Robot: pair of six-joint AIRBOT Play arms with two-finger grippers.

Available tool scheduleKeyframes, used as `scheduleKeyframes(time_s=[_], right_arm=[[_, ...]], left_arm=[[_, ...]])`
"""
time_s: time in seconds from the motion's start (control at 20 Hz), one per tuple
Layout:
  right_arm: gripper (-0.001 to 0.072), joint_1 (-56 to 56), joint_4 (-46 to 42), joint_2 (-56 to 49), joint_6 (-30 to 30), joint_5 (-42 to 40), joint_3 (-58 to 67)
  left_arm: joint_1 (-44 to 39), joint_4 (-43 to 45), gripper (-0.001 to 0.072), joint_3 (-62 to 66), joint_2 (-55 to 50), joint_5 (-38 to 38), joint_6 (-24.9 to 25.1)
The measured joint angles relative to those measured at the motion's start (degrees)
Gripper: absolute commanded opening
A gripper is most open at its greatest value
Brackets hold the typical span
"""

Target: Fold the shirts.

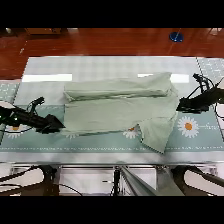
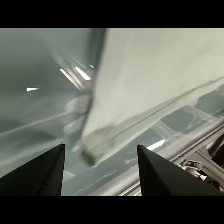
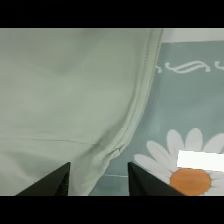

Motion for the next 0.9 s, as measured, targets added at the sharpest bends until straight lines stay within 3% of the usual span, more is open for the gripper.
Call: scheduleKeyframes(time_s=[0.15,0.2,0.3,0.6,0.75,0.9], right_arm=[[0.0450,0.00,-2.62,1.64,0.11,0.11,-0.31],[0.0449,0.00,-3.48,2.19,0.28,0.15,-0.33],[0.0429,-0.09,-5.46,3.41,0.76,0.17,-0.37],[0.0429,-7.28,-5.11,5.53,1.16,1.22,-1.44],[0.0479,-13.60,1.66,5.75,-1.70,2.38,-4.98],[0.0479,-16.92,10.25,5.88,-5.66,2.54,-10.71]], left_arm=[[-5.31,-4.52,0.0552,-0.17,-2.69,1.75,-0.04],[-6.78,-5.55,0.0506,-0.22,-3.76,1.75,-0.04],[-9.18,-6.01,0.0019,-0.22,-5.79,3.54,0.00],[-10.78,-7.30,0.0023,-0.22,-7.87,3.98,0.11],[-10.88,-7.39,0.0022,-0.02,-8.11,3.91,0.13],[-10.91,-7.39,0.0023,0.07,-8.15,3.98,0.15]])
